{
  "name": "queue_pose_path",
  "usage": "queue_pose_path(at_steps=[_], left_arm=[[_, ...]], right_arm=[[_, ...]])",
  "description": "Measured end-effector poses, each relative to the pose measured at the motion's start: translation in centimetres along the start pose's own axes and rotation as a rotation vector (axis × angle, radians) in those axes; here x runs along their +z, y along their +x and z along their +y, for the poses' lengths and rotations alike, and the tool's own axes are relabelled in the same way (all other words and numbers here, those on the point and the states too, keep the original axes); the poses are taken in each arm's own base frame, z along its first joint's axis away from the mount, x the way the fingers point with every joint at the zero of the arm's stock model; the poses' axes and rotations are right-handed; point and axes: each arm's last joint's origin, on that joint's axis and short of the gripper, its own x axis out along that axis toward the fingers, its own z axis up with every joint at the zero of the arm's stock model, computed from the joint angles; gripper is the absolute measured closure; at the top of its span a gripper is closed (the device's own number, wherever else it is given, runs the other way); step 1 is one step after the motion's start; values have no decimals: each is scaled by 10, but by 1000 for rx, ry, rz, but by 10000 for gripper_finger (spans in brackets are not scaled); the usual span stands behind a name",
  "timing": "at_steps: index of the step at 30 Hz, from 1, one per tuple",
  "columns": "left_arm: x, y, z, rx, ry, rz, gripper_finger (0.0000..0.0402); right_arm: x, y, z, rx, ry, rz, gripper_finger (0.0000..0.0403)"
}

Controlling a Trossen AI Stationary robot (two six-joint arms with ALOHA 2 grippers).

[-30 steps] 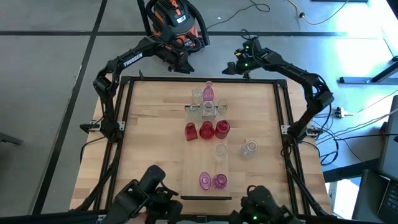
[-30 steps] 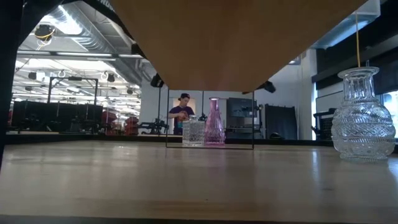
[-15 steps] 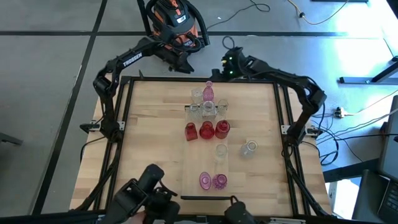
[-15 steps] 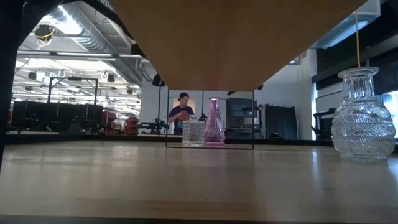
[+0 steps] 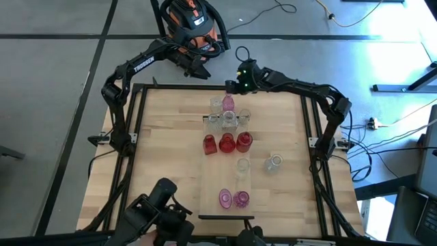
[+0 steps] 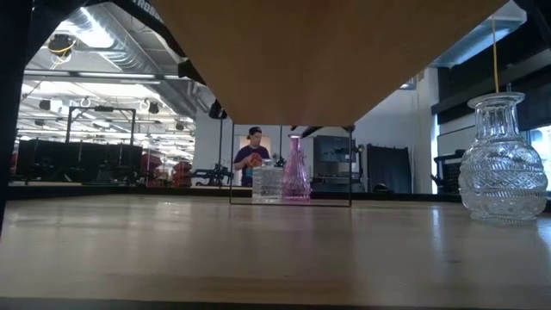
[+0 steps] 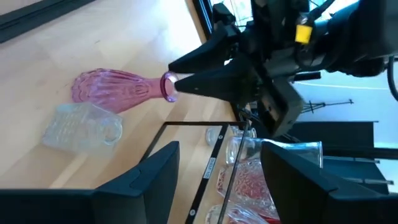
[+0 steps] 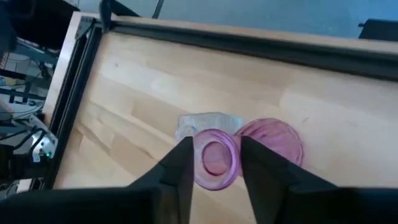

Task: Sort vases onto shelf
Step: Put the violet vase on the shelf aligned with the violet vase

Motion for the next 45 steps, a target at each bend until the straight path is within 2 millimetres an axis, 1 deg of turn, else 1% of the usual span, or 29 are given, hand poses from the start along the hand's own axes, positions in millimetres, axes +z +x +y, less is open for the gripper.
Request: queue_pose_path(at_steps=[5, 10, 15, 18, 22, 24, 29, 34, 37, 45], left_arm=[[-2, 0, 0, -15, 8, 15, 184], [-4, 0, 1, -11, 2, 28, 184], [-4, 0, 1, -11, 21, 28, 184], [-4, 0, 1, -11, 24, 28, 184], [-4, 0, 1, -11, 24, 28, 184], [-4, 0, 1, -11, 25, 28, 184], [-4, 0, 1, -10, 25, 27, 184], [-4, 0, 1, -6, 26, 26, 184], [-3, 0, 1, -4, 28, 25, 184], [-3, 0, 1, -3, 28, 25, 184]], right_arm=[[-5, 11, -2, -15, 20, 27, 317], [-7, 17, -3, -13, 45, 44, 318], [-7, 17, -3, -10, 42, 49, 325], [-7, 17, -3, -12, 21, 51, 343], [-8, 16, -4, -17, -7, 60, 385], [-8, 16, -3, -16, -14, 59, 395], [-4, 10, 0, -62, -47, 68, 395], [6, -3, 10, -128, -113, 44, 398], [11, -9, 15, -126, -134, 36, 400], [10, -12, 19, -70, -104, 83, 401]])
